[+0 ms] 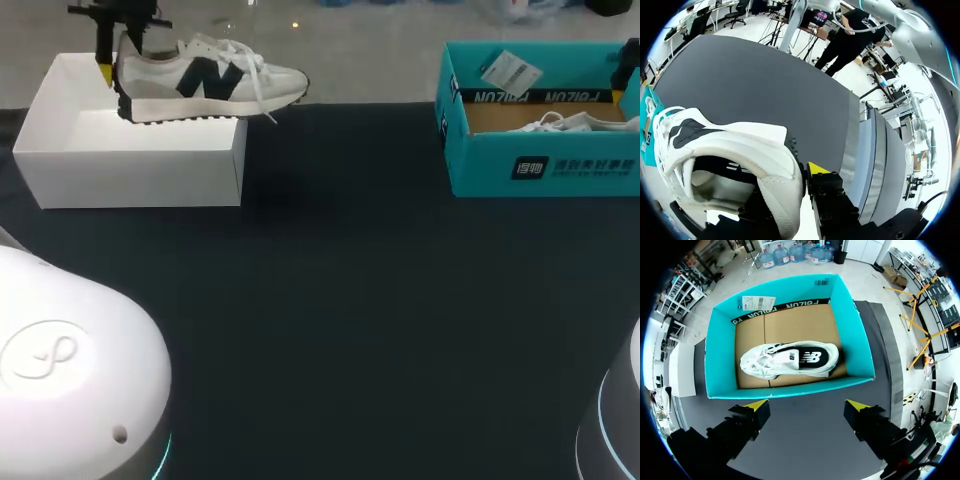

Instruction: Take the shoe out of the shoebox, open the shoe tongue, remove and reinsert the insole, then place the shoe into the shoebox

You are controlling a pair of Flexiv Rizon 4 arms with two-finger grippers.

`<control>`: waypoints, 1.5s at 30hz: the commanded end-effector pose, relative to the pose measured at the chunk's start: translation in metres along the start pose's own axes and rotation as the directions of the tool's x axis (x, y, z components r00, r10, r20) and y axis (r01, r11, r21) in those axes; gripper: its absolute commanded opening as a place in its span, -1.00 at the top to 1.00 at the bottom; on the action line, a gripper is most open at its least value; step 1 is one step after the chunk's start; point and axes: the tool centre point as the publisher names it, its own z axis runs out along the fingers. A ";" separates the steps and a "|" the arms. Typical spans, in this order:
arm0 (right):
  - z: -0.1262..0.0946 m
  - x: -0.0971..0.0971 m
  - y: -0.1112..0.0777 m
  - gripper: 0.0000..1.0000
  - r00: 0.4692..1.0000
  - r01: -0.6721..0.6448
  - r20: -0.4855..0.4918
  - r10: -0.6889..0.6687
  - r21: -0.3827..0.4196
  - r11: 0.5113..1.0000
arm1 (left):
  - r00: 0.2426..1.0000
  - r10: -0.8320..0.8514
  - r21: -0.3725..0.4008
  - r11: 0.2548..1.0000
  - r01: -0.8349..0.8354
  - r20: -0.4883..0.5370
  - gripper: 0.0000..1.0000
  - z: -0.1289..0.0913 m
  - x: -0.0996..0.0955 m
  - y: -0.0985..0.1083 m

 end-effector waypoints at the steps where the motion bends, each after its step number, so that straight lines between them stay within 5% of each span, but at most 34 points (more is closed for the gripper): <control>1: 0.000 0.000 0.000 -1.00 1.000 0.001 0.000 -0.001 -0.001 1.000 | 1.000 -0.027 -0.540 0.841 0.020 -0.005 1.00 0.015 -0.016 -0.082; 6: 0.000 0.000 0.000 -1.00 1.000 0.001 0.000 -0.001 -0.001 1.000 | 1.000 0.002 -0.618 0.786 -0.013 -0.018 1.00 0.024 -0.030 -0.122; 19: 0.000 0.000 0.000 -1.00 1.000 0.001 0.000 -0.001 -0.001 1.000 | 0.992 0.109 -0.703 0.700 -0.121 -0.063 1.00 0.048 -0.052 -0.175; 35: 0.000 0.000 0.000 -1.00 1.000 0.001 0.000 -0.001 -0.001 1.000 | 0.976 0.220 -0.676 0.719 -0.162 0.000 1.00 0.074 -0.086 -0.195; 45: 0.000 0.000 0.000 -1.00 1.000 0.001 0.000 -0.001 -0.001 1.000 | 0.974 0.226 -0.593 0.788 -0.166 0.027 1.00 0.100 -0.107 -0.197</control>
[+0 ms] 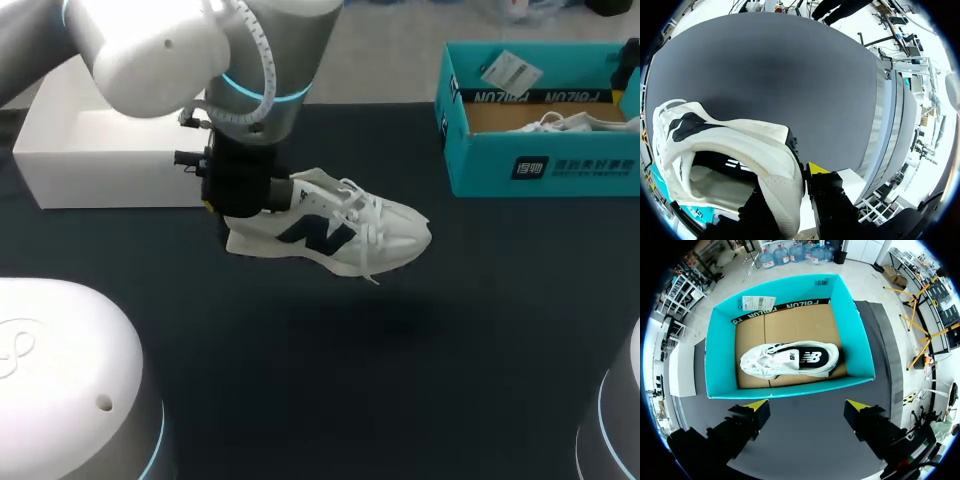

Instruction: Take the shoe out of the shoebox, open the shoe tongue, remove and reinsert the insole, then place the shoe into the shoebox

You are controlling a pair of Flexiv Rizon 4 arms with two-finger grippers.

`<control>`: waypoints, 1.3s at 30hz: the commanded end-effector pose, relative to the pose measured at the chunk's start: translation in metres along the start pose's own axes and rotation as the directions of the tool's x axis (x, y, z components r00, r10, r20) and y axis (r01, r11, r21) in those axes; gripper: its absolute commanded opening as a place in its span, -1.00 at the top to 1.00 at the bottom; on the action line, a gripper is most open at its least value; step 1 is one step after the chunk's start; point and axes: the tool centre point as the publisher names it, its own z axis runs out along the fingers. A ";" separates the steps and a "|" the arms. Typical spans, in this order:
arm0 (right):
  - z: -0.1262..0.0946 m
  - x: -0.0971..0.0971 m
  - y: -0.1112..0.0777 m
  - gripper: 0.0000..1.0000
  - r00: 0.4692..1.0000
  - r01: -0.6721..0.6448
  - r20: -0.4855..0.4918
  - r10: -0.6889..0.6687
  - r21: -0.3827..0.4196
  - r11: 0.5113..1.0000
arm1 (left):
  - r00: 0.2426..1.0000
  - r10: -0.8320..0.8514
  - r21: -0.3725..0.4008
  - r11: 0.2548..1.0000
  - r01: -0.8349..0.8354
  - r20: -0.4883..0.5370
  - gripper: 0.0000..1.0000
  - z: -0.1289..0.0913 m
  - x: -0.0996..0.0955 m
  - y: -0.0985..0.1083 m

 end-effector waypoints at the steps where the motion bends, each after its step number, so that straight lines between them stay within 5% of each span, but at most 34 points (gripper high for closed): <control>1: 0.000 0.000 0.000 -1.00 1.000 0.000 0.000 0.000 -0.001 1.000 | 1.000 0.000 -0.003 1.000 0.000 0.019 1.00 0.012 -0.005 -0.005; 22: 0.000 0.000 0.000 -1.00 1.000 0.000 0.000 0.000 -0.001 1.000 | 0.997 0.064 0.042 0.997 -0.065 0.032 1.00 0.099 -0.054 -0.034; 34: 0.000 0.000 0.000 -1.00 1.000 0.000 0.000 0.000 -0.001 1.000 | 0.995 0.054 0.074 0.995 -0.060 0.079 1.00 0.146 -0.064 -0.042; 39: 0.000 0.000 0.000 -1.00 1.000 0.000 0.000 0.000 -0.001 1.000 | 0.996 0.040 0.075 0.996 -0.047 0.082 1.00 0.150 -0.067 -0.045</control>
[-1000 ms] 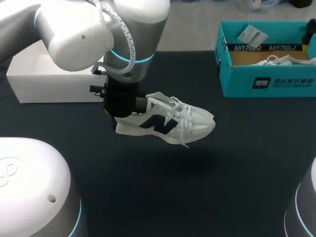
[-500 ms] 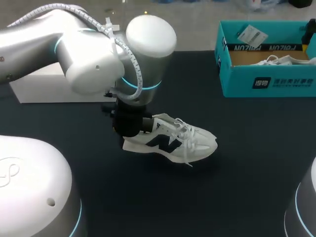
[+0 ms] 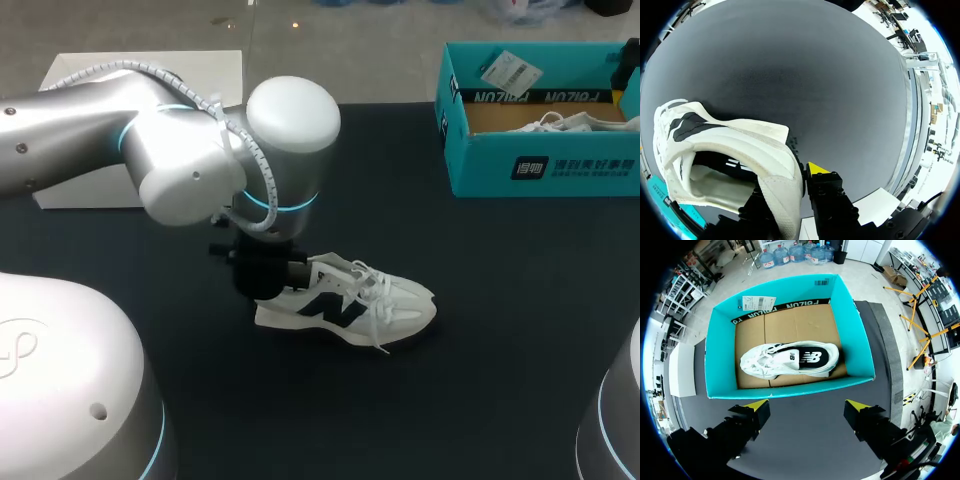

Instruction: Take the shoe out of the shoebox, open the shoe tongue, remove and reinsert the insole, then place the shoe into the shoebox

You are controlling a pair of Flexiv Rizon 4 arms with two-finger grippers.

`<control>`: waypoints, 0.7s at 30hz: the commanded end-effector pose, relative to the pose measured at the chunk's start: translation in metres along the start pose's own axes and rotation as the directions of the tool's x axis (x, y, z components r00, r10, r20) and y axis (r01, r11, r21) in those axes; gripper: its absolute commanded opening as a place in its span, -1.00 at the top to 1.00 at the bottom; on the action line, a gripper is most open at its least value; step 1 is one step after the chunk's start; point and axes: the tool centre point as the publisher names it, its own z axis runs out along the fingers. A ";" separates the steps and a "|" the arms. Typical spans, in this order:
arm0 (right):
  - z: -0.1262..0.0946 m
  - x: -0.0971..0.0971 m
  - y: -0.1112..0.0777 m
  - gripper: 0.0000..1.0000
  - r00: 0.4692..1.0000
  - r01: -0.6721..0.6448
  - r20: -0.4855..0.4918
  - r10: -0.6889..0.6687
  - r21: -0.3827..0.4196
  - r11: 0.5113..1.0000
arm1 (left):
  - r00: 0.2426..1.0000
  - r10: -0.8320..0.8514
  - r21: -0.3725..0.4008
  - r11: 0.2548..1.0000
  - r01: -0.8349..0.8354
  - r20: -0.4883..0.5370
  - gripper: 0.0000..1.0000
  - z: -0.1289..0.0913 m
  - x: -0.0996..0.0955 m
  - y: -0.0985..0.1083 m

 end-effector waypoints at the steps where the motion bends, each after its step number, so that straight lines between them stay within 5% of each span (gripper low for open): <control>1: 0.000 0.000 0.000 -1.00 1.000 0.000 0.000 0.000 -0.001 1.000 | 1.000 -0.001 0.006 1.000 0.001 0.004 1.00 0.007 -0.003 -0.003; 15: 0.000 0.000 0.000 -1.00 1.000 0.000 0.000 0.000 -0.001 1.000 | 1.000 -0.004 0.053 0.999 0.003 0.010 1.00 0.018 -0.018 -0.011; 16: 0.000 0.000 0.000 -1.00 1.000 0.000 0.000 0.000 -0.001 1.000 | 1.000 -0.006 0.064 0.998 0.005 0.018 0.36 0.018 -0.019 -0.011; 17: 0.000 0.000 0.000 -1.00 1.000 0.000 0.000 0.000 -0.001 1.000 | 1.000 -0.010 0.075 0.997 0.009 0.007 -0.83 0.017 -0.019 -0.011; 18: 0.000 0.000 0.000 -1.00 1.000 0.000 0.000 0.000 -0.001 1.000 | 1.000 -0.012 0.071 0.997 0.011 0.009 -1.00 0.016 -0.019 -0.011; 21: 0.000 0.000 0.000 -1.00 1.000 0.000 0.000 0.000 -0.001 1.000 | 1.000 -0.002 0.059 0.998 0.000 0.023 -1.00 0.000 -0.013 -0.009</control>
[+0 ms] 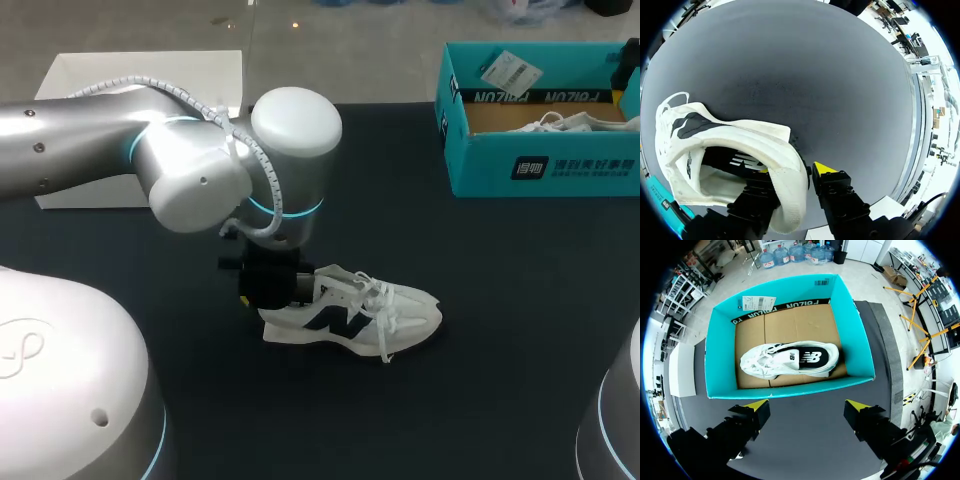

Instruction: Take the shoe out of the shoebox, open the shoe tongue, remove and reinsert the insole, then place the shoe into the shoebox

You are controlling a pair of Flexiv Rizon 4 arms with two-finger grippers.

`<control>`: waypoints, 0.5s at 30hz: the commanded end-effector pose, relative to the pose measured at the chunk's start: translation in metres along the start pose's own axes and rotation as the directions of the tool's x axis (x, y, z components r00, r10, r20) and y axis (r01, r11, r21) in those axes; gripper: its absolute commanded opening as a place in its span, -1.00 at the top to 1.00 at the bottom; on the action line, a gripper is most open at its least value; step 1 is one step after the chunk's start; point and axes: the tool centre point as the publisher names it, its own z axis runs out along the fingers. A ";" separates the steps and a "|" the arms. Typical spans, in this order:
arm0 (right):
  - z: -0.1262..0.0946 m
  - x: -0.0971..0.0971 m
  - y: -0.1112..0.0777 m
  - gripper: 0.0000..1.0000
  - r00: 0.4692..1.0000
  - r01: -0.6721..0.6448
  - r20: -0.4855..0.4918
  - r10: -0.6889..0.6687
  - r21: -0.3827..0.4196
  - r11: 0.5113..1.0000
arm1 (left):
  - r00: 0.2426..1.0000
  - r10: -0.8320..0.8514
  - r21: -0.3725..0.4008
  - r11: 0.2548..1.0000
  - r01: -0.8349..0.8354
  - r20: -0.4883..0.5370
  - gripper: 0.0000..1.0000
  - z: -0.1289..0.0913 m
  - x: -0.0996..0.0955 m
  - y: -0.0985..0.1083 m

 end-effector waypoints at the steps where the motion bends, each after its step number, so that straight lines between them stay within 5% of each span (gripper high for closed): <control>1: 0.000 0.000 0.000 -1.00 1.000 0.000 0.000 0.000 -0.001 1.000 | 1.000 0.019 -0.022 1.000 -0.019 0.021 -1.00 -0.028 0.008 0.003; 7: 0.000 0.000 0.000 -1.00 1.000 0.000 0.000 0.000 -0.001 1.000 | 0.983 -0.124 -0.032 0.991 0.129 0.134 -1.00 -0.080 0.037 0.016; 10: 0.000 0.000 0.000 -1.00 1.000 0.000 0.000 0.000 -0.001 1.000 | 0.926 -0.291 0.079 0.957 0.280 0.239 -1.00 -0.092 0.055 0.023; 15: 0.000 0.000 0.000 -1.00 1.000 0.000 0.000 0.000 -0.001 1.000 | 0.754 -0.570 0.393 0.808 0.440 0.327 -1.00 -0.092 0.085 0.035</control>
